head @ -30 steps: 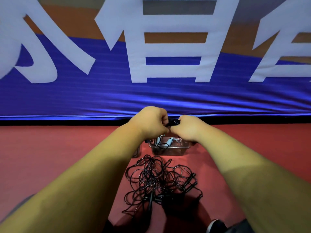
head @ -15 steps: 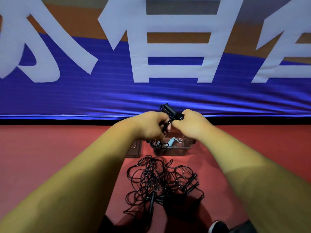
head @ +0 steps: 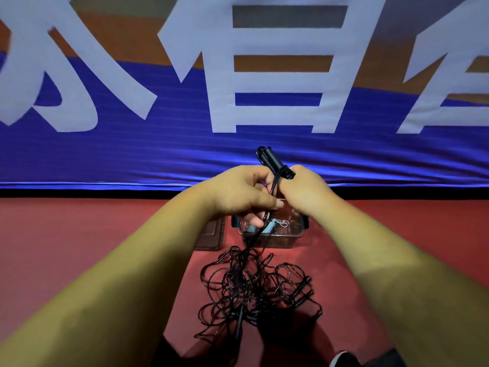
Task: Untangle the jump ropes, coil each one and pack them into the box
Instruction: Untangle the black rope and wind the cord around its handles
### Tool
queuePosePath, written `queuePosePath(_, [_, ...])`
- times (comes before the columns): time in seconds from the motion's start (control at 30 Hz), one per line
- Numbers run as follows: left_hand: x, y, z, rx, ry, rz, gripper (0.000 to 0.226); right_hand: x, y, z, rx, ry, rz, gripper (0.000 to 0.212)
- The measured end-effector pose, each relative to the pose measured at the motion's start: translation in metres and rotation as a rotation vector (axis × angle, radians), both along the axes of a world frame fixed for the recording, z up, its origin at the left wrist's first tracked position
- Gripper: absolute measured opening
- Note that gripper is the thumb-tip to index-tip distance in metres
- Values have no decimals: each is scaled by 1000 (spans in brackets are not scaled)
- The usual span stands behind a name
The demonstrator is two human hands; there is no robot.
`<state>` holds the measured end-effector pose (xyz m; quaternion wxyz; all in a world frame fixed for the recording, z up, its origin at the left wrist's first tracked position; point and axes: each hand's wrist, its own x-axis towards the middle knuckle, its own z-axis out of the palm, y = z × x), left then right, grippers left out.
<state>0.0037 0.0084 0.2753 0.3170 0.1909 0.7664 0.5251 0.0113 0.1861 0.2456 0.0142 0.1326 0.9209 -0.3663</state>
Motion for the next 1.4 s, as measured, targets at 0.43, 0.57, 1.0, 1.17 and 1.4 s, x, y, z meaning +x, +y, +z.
queuePosePath(0.43, [-8,0,-13,-374,447,144,30,-6,6,-8,-273,5,19,26])
queuePosePath(0.57, [-12,-1,-19,-501,476,187,15,-5,7,-12,-282,-2,50,24])
queuePosePath(1.0, [-16,-3,-27,-510,321,122,44,-3,3,-10,-340,7,72,19])
queuePosePath(1.17, [-17,-10,-27,-504,277,70,33,-1,4,-12,-372,-11,66,19])
queuePosePath(1.4, [-18,-10,-25,-640,388,86,34,-3,4,-14,-396,-58,66,29])
